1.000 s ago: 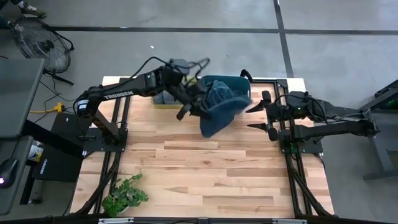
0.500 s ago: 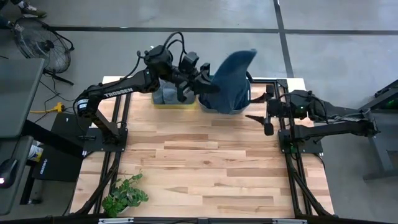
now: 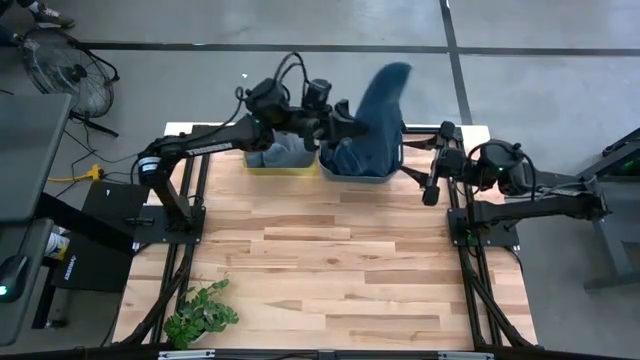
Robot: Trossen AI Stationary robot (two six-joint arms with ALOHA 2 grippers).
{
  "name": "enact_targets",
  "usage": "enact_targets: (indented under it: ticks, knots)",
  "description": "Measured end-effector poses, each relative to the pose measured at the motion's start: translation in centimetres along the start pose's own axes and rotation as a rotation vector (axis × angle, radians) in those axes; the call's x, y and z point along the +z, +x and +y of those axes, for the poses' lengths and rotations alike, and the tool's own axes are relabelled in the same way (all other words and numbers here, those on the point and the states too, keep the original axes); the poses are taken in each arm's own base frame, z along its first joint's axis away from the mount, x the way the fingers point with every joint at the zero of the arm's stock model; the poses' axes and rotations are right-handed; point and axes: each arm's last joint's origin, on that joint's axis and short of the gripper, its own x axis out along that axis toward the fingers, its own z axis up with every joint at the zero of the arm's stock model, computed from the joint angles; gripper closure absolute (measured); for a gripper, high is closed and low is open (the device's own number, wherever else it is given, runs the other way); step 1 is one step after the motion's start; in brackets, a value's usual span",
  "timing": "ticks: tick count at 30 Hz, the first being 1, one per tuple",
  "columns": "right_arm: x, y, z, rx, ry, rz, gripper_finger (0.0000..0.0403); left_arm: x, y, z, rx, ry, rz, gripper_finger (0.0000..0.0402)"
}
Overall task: Pick & Place hat
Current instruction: Put the blue cap into the blue bin
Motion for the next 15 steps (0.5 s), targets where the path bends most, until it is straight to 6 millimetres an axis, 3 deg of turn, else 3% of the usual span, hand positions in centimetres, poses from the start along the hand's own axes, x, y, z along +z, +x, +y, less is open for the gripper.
enact_targets:
  ticks: [7,15]
  knots:
    - [0.0,-1.9,-0.5,-0.054,0.089,0.019,0.0148,-2.6,1.1,3.2,-0.011,-0.144,0.081,0.0394]
    - [0.0,-6.1,-1.3,-0.090,0.191,-0.004,0.0148,-2.9,0.7,4.7,-0.057,-0.234,0.173,0.0394]
